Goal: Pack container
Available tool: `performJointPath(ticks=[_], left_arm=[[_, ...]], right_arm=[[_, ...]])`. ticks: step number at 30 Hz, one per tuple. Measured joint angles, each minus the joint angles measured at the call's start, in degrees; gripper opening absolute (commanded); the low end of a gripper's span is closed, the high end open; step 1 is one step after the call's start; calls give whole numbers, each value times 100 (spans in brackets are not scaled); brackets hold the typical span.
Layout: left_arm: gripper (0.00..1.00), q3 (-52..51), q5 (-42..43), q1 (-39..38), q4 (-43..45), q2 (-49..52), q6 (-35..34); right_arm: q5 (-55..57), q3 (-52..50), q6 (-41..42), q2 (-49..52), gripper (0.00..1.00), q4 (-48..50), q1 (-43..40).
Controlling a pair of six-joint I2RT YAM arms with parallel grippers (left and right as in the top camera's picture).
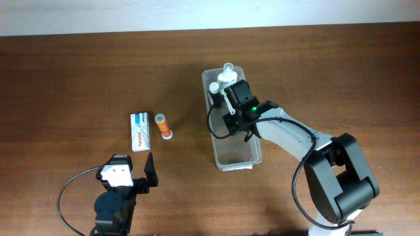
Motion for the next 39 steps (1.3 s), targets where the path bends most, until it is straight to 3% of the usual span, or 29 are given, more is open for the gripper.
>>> performJointPath(ticks=[21,32,35,39], left_arm=[[99,0,-2,0,0,0,0],[99,0,-2,0,0,0,0],[99,0,-2,0,0,0,0],[99,0,-2,0,0,0,0]], right_arm=[[212,-17,17,79,4,824,-243],[-225,793,181,-562,4,-1333,-243],[-271,1209,343,-1132,18,-2039,-247],[-240,1408,697,-1707,10,-2841,-343]])
